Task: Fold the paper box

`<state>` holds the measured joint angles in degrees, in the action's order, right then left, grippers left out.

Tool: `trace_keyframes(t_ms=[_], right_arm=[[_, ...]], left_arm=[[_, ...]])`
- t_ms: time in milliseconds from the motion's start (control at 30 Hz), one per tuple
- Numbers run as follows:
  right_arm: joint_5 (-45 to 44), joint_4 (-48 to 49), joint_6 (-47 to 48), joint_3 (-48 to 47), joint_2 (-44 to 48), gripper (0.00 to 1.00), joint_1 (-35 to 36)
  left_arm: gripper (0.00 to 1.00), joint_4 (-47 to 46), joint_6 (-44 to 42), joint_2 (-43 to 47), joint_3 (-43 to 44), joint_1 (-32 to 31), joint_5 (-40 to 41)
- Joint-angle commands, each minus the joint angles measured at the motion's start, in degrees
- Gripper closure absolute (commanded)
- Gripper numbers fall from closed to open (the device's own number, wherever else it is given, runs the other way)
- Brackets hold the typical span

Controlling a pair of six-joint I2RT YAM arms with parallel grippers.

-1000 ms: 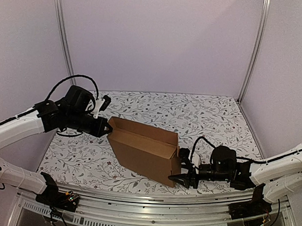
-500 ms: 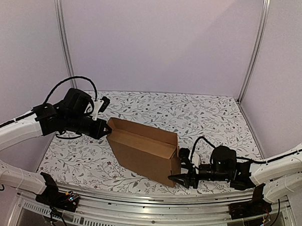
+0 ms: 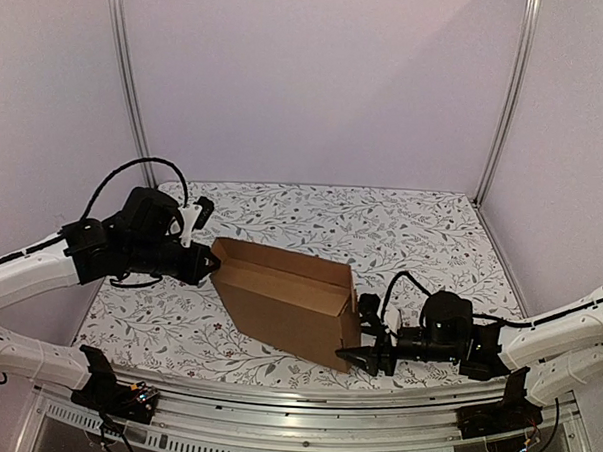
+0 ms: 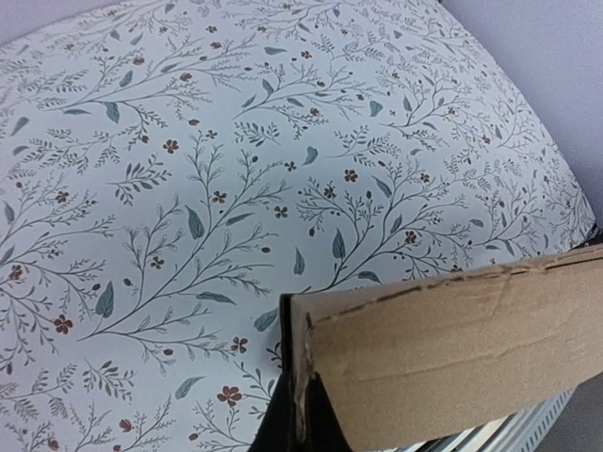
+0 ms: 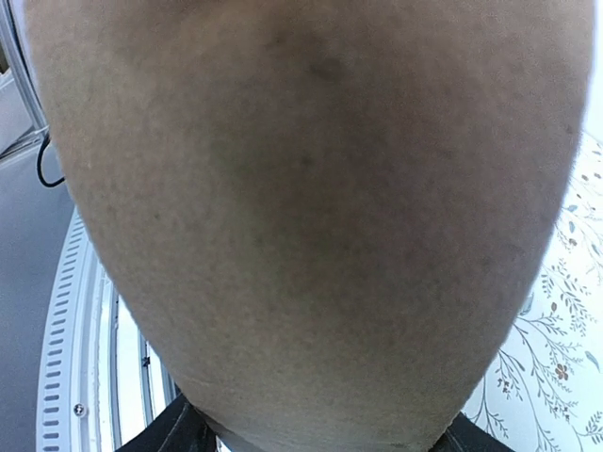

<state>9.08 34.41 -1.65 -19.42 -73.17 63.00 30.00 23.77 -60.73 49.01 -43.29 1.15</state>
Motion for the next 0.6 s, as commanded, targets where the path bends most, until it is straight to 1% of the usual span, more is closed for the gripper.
trace_keyframes(t_ms=[0, 33, 233, 367, 567], right_arm=[[-6.68, 0.4, -4.44, 1.12, 0.54, 0.32, -0.75], [-6.83, 0.39, -4.78, 1.13, 0.78, 0.28, -0.71], [-7.87, 0.35, -6.27, 2.01, 4.27, 0.13, -0.77], [-8.03, -1.85, -7.2, 2.29, 7.19, 0.02, -0.72], [-6.6, -7.84, -8.23, 2.06, 14.58, 0.01, -0.75]], left_arm=[[1.0, 6.07, 1.44, 0.17, -2.25, -1.35, 1.54], [1.0, 6.0, 1.56, 0.18, -2.23, -1.55, 1.65], [1.0, 5.36, 2.16, -0.08, -2.02, -2.62, 2.24], [1.0, 5.14, 2.89, -0.97, -1.53, -3.19, 2.72], [1.0, 4.44, 5.94, -2.82, -0.6, -3.77, 2.8]])
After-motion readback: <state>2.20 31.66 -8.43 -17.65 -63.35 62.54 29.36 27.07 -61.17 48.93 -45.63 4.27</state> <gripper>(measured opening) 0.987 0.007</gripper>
